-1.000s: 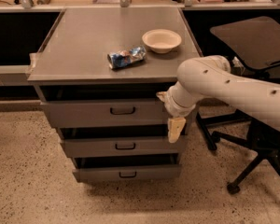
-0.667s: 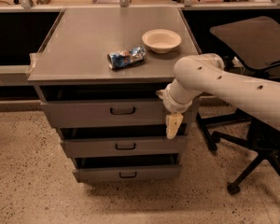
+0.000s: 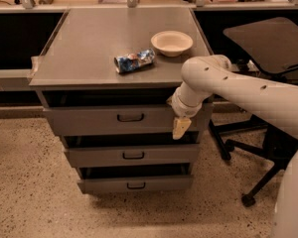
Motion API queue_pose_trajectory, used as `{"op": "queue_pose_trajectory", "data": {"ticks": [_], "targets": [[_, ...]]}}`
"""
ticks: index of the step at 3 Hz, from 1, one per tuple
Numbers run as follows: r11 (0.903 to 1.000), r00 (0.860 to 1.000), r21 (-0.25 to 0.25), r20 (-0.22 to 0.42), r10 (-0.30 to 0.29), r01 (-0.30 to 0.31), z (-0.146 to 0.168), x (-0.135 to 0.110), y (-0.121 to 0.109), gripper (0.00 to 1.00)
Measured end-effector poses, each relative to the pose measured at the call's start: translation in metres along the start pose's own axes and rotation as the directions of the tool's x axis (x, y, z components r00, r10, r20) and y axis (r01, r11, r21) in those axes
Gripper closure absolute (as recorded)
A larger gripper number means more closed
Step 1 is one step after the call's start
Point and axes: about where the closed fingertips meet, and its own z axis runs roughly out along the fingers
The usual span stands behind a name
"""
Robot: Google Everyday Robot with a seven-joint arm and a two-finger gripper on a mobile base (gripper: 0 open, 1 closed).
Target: Open top drawer
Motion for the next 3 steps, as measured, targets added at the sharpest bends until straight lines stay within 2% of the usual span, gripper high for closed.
{"op": "queue_pose_trajectory", "data": {"ticks": [1,2,3], "targets": [[0.9994,0.999,-0.023,0.030,0.027,-0.027,-0.007,-0.003,0.024,0.41],[0.9991,0.999,-0.030,0.038,0.032,-0.031,-0.013,-0.005,0.029,0.35],[0.9976,0.996,-0.052,0.080,0.050,-0.046,-0.037,-0.012,0.078,0.10]]}}
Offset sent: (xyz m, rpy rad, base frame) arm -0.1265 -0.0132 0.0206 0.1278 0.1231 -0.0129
